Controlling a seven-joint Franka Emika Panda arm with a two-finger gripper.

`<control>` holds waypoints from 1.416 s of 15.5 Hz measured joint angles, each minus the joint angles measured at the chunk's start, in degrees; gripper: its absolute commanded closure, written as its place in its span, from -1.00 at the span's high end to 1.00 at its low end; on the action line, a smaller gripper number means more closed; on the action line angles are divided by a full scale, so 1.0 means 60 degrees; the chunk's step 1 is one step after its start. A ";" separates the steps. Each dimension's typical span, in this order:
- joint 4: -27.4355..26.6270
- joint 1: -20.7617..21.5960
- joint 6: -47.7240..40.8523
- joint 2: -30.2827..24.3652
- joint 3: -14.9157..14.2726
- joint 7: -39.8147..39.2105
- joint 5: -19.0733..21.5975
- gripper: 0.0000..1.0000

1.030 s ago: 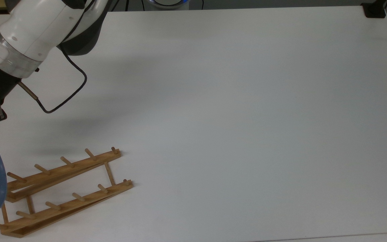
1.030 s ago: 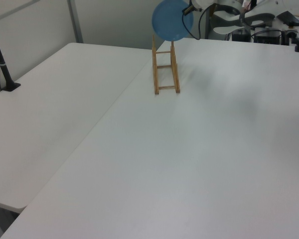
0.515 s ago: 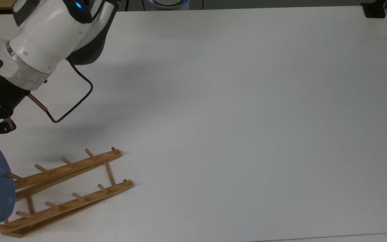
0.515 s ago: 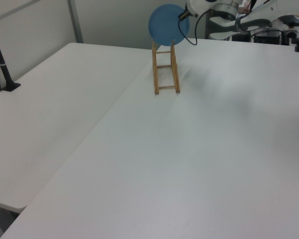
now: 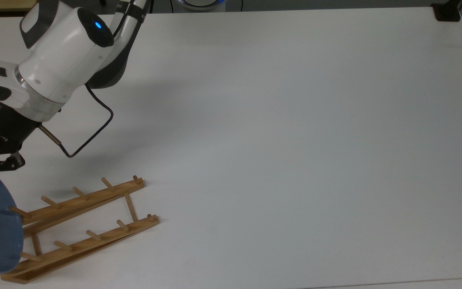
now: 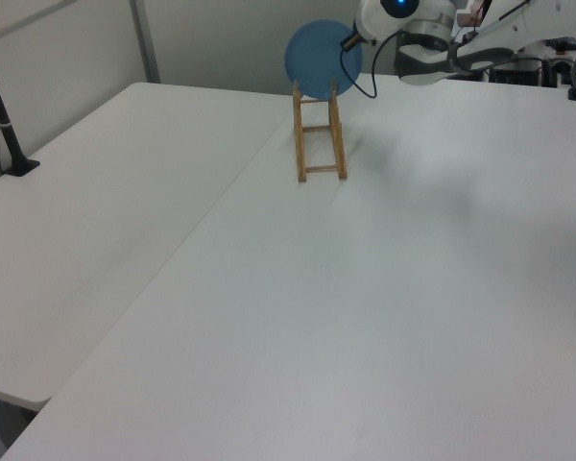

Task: Place plate in plate rack
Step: 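Lower the upright plate into a slot between the rack pegs, then open the gripper to release the plate in the rack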

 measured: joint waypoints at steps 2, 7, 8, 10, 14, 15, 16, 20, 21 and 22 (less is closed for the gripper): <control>0.0011 -0.0022 0.0207 0.0063 0.0000 0.0258 0.0000 -0.54; 0.0051 -0.0022 0.0247 0.0161 0.0000 0.0385 0.0000 -0.24; 0.0059 -0.0022 0.0247 0.0176 0.0000 0.0393 0.0000 -0.21; 0.0066 -0.0022 0.0248 0.0198 0.0000 0.0412 0.0000 -0.19; 0.0150 -0.0018 0.0270 0.0204 0.0000 0.1007 0.0000 0.01; 0.0236 -0.0011 0.0304 0.0204 0.0004 0.1343 0.0001 0.02; 0.0341 -0.0009 0.0358 0.0193 0.0065 0.1670 0.0030 0.16; 0.0519 -0.0026 0.0428 -0.0297 0.0927 0.2115 0.1074 1.00; 0.0441 -0.0043 0.0427 -0.0551 0.1200 0.2113 0.1319 1.00; 0.0240 -0.0065 0.0413 -0.0875 0.1537 0.2113 0.1460 1.00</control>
